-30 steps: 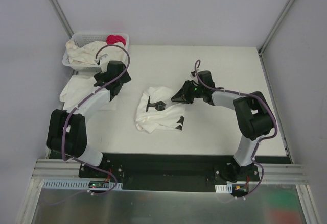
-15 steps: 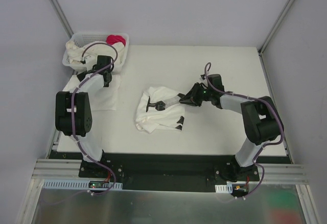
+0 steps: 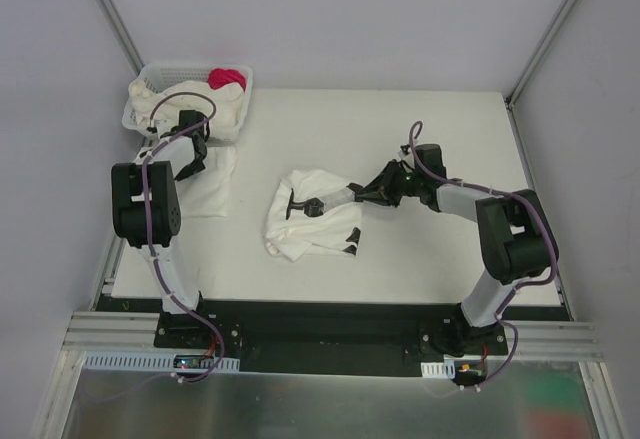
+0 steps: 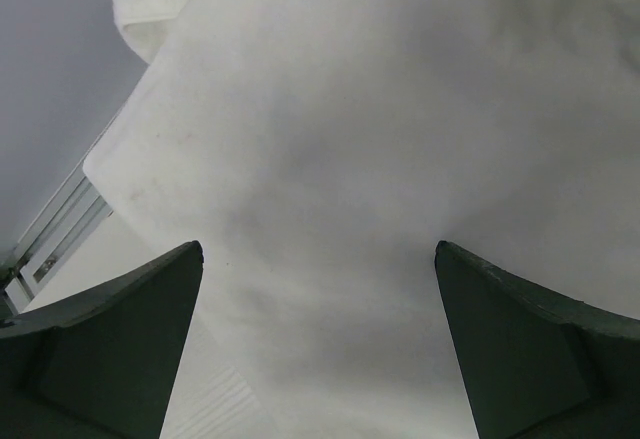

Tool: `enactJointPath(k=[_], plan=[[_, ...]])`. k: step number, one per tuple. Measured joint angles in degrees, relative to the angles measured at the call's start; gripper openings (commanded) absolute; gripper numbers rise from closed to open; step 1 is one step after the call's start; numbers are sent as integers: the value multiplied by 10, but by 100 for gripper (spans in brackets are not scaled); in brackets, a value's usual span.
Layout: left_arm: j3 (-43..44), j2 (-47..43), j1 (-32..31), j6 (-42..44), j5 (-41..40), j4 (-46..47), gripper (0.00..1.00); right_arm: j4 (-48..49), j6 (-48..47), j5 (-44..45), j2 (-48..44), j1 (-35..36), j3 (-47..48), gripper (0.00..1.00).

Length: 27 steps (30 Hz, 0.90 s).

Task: Fold and stack the t-shirts
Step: Put the neatly folded tshirt into the corner of the board with the left arm

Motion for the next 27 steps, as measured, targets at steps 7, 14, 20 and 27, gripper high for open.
enactJointPath(k=[7, 14, 20, 27], plan=[[104, 71, -2, 35, 5, -80, 99, -1, 18, -3, -15, -17, 19, 16], [202, 152, -27, 97, -35, -149, 99, 9, 35, -5, -17, -29, 47, 16], [244, 185, -53, 148, -71, -192, 99, 9, 46, -5, -19, -34, 47, 17], [257, 200, -106, 163, -96, -220, 99, 9, 47, -6, -26, -41, 47, 17]])
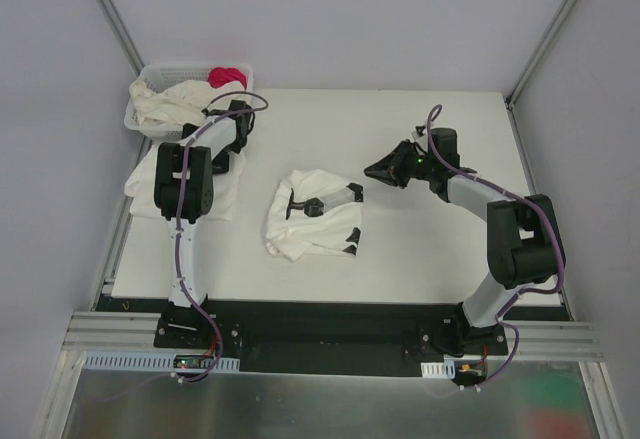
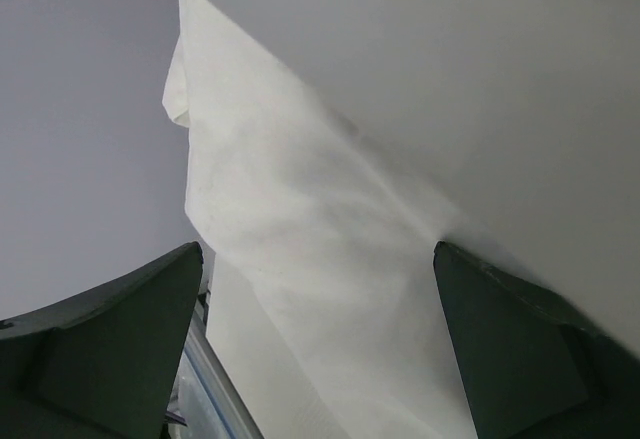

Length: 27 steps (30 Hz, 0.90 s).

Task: Fold and stack the t-shirts
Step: Put the neatly folded tshirt into the corner of the board with the left arm

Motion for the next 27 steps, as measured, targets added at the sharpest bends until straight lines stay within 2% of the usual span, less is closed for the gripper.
enactJointPath(k=[6, 13, 18, 27], plan=[[11, 9, -71, -2, -9, -13, 99, 3, 0, -4, -1, -3, 0, 17], [64, 37, -155, 1, -4, -50, 99, 4, 0, -8, -18, -4, -8, 17], [127, 67, -211, 8, 7, -107, 99, 4, 0, -8, -44, -8, -16, 17], [232, 113, -280, 17, 42, -150, 99, 8, 2, -9, -66, -13, -18, 17]])
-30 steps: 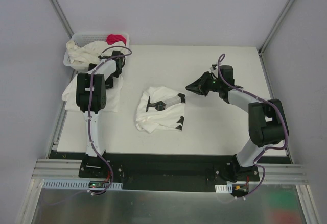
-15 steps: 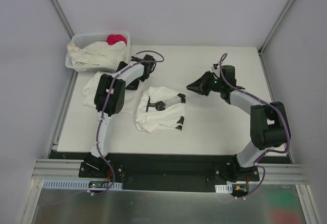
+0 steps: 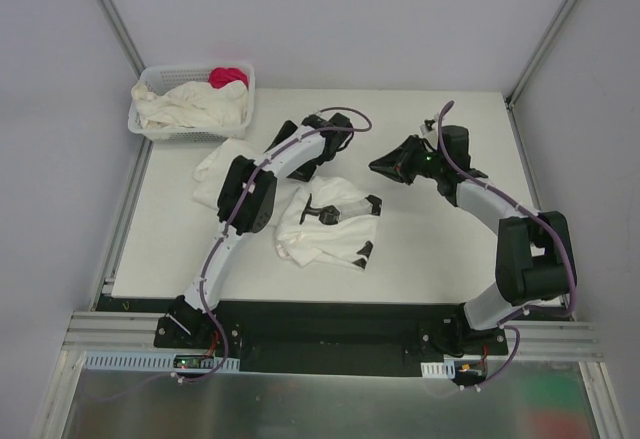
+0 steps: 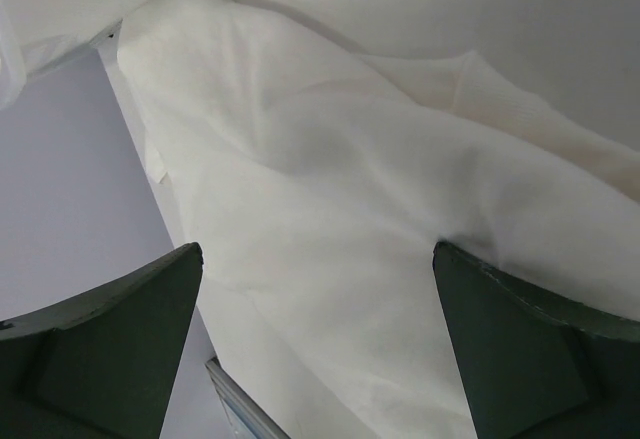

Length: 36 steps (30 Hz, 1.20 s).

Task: Fold and stack the t-shirts
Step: Put the neatly folded tshirt into the corner of the board with the left arm

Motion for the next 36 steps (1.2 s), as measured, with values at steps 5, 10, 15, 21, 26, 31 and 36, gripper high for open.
enactJointPath(k=[5, 10, 15, 21, 26, 31, 36], plan=[[63, 37, -35, 11, 9, -23, 99, 0, 0, 0, -7, -1, -4, 18], [77, 40, -50, 14, 15, -25, 99, 0, -3, 0, -12, -5, -4, 28], [77, 33, -46, 16, 21, -23, 99, -3, -14, -17, 9, -26, 10, 31], [70, -37, -36, 18, 34, -13, 99, -29, -49, -28, 76, -66, 57, 32], [18, -189, -39, -9, 82, 6, 99, -47, -66, -28, 108, -74, 69, 34], [-183, -416, -53, -52, 203, 103, 99, -55, -74, -27, 115, -74, 69, 35], [-403, -589, -60, -102, 378, 196, 99, -65, -94, -25, 115, -75, 69, 34]])
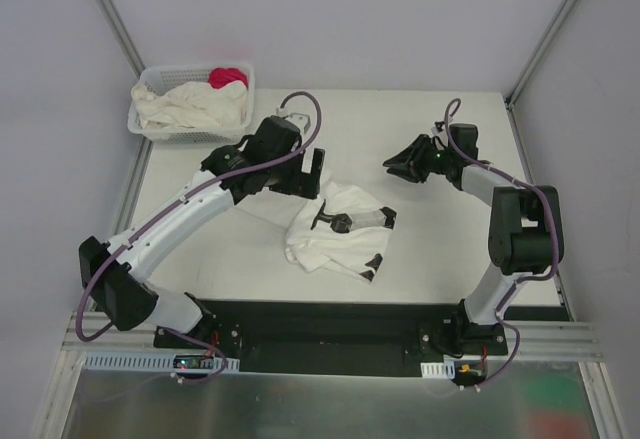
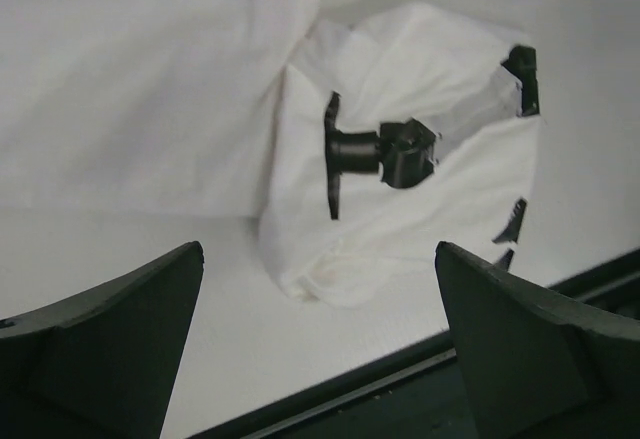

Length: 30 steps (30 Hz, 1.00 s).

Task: Fold and stack the t-shirts
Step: Put the neatly folded tshirt into the corner of the board with the left arm

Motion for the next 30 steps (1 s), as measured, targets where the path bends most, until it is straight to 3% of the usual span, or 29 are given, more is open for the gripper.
enactJointPath(k=[2, 5, 9, 14, 18, 25, 30], plan=[[-47, -20, 0, -20, 51, 25, 98, -6, -5, 0, -1, 2, 0, 31], [-97, -27, 0, -41, 90, 49, 99, -12, -11, 7, -16, 15, -12, 18], [-122, -28, 0, -52, 94, 56, 98, -16, -18, 24, -61, 82, -47, 2], [-122, -28, 0, -51, 86, 78, 99, -6, -10, 32, -96, 189, -100, 1], [-142, -34, 0, -51, 72, 126, 99, -5, -8, 42, -100, 230, -128, 1], [-182, -60, 0, -47, 50, 170, 99, 1, -5, 57, -103, 243, -175, 1], [-182, -62, 0, -40, 43, 187, 99, 52, 26, 57, -32, 243, -174, 1]])
